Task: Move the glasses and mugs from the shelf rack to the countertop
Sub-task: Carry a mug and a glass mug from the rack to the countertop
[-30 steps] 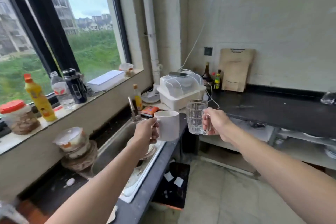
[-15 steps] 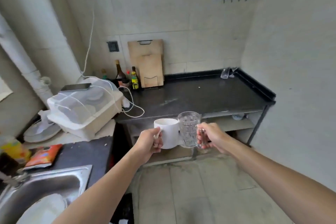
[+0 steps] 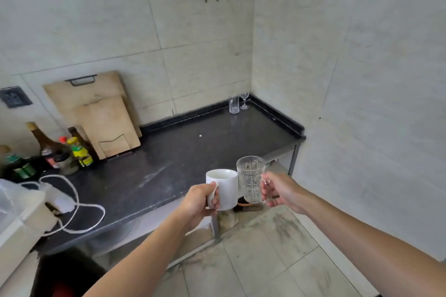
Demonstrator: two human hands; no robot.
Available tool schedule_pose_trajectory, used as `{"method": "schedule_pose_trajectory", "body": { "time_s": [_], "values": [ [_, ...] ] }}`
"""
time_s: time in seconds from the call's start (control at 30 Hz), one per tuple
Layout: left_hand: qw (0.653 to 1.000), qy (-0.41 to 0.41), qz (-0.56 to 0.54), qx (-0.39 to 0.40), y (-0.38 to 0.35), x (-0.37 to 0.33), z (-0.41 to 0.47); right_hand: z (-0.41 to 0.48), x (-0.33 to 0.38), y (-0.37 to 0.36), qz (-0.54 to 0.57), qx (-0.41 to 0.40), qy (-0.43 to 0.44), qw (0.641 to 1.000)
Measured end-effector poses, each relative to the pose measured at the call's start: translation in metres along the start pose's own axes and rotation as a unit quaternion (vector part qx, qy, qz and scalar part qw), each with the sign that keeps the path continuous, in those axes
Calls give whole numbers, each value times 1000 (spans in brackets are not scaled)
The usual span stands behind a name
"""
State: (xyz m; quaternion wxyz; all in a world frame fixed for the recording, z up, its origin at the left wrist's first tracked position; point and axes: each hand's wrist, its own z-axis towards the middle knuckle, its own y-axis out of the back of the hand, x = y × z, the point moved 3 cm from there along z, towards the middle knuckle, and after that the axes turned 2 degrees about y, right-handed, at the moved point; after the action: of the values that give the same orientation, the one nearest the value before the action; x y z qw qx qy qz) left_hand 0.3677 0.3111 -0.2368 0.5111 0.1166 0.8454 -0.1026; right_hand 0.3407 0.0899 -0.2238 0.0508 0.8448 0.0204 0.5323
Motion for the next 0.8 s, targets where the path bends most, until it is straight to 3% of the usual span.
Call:
{"method": "schedule_pose_trajectory", "body": {
  "time_s": [0.3, 0.8],
  "values": [
    [999, 24, 14, 19, -27, -67, 148, 150, 53, 72, -4, -27, -20, 999],
    [994, 85, 57, 45, 5, -154, 412, 403, 110, 114, 6, -91, -78, 993]
  ]
}}
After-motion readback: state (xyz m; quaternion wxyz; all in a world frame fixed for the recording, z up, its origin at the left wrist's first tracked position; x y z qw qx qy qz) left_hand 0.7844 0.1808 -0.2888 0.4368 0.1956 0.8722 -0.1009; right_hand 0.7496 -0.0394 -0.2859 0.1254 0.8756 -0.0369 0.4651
